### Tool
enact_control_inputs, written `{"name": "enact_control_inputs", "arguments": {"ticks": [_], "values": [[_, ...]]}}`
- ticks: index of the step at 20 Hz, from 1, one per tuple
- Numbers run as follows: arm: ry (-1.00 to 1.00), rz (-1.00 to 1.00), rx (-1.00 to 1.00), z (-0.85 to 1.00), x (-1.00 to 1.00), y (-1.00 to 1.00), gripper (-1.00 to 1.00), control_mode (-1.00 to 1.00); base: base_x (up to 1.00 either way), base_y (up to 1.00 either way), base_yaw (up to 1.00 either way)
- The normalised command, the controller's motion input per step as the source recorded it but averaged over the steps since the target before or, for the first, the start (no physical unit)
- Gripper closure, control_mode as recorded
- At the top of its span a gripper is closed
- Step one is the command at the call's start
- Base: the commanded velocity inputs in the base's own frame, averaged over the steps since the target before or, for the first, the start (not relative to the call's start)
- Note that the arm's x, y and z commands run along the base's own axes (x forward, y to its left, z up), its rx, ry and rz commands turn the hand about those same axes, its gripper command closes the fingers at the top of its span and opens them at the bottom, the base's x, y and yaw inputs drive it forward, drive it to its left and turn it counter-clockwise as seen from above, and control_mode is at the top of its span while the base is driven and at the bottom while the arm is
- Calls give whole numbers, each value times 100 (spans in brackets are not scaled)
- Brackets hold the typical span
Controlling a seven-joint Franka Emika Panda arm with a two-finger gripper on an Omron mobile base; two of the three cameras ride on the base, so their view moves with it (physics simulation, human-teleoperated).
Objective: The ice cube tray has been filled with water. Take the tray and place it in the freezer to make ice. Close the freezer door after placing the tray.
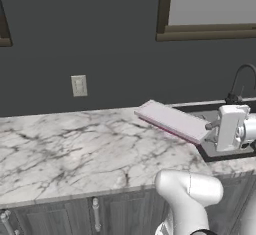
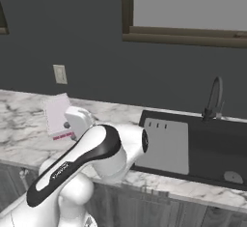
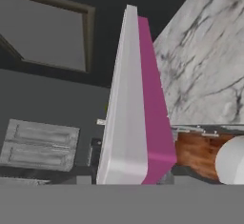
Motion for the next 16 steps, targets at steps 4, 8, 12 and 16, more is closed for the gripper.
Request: {"name": "enact_control_inputs", "arguments": {"ticks": [4,8,12,16], "values": [[0,0,0,0,0,0,100,100,-45,23,17],[0,0,0,0,0,0,100,100,-73,24,15],[0,0,0,0,0,0,100,100,-99,24,16],[0,0,0,0,0,0,100,100,-89,48,25]]}}
